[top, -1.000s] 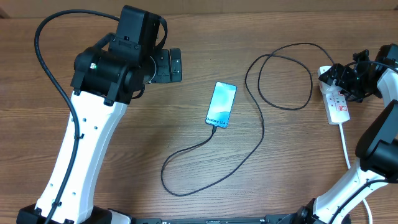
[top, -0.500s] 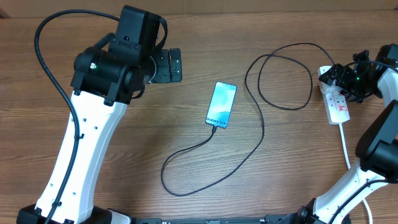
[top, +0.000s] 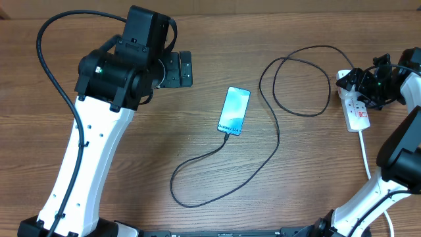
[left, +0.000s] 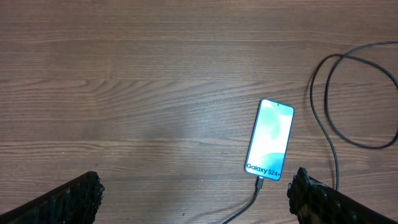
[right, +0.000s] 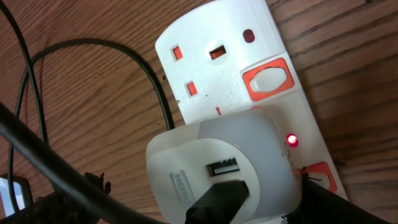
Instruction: Plug charger to phone and switch on socket
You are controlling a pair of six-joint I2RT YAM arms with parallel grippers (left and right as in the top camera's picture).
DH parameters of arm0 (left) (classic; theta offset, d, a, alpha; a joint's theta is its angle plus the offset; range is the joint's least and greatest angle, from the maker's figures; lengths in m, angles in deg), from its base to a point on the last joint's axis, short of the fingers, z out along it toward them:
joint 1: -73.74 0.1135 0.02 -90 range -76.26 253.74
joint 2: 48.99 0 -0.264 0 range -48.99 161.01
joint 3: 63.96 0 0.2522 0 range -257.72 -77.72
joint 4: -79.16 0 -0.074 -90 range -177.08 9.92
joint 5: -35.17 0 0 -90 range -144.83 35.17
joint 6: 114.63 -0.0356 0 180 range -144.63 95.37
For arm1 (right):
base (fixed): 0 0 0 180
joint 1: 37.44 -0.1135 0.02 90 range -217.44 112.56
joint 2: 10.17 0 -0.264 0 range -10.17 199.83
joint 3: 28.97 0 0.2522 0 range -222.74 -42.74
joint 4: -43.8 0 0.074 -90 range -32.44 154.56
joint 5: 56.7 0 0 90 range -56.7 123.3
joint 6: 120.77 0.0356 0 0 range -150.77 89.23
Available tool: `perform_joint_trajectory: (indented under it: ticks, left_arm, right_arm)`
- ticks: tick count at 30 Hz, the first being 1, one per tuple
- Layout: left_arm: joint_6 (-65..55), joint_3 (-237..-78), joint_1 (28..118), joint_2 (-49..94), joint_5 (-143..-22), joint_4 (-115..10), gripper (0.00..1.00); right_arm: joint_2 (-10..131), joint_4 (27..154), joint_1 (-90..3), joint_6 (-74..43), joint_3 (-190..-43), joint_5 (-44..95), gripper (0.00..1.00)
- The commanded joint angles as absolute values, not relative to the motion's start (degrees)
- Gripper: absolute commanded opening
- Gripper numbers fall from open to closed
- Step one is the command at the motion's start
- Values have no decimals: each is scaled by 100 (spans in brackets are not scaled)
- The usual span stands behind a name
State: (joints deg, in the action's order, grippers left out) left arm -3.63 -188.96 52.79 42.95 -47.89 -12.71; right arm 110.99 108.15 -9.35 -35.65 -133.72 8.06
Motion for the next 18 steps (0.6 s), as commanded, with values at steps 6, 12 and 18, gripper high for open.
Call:
perform_joint_trajectory:
  ticks: [6, 12, 18]
  left_arm:
    - [-388, -18934, 5309, 4328, -4691, -1269, 100]
    - [-388, -18934, 5309, 4328, -4691, -1269, 100]
    - [-388, -18934, 5309, 4328, -4691, -1269, 99]
  right_arm:
    - [11370, 10902, -1033, -3131, -13332, 933, 97]
    - [11351, 11110, -1033, -2916, -13568, 1364, 100]
    - [11108, 11180, -1035, -2908, -13616, 1403, 100]
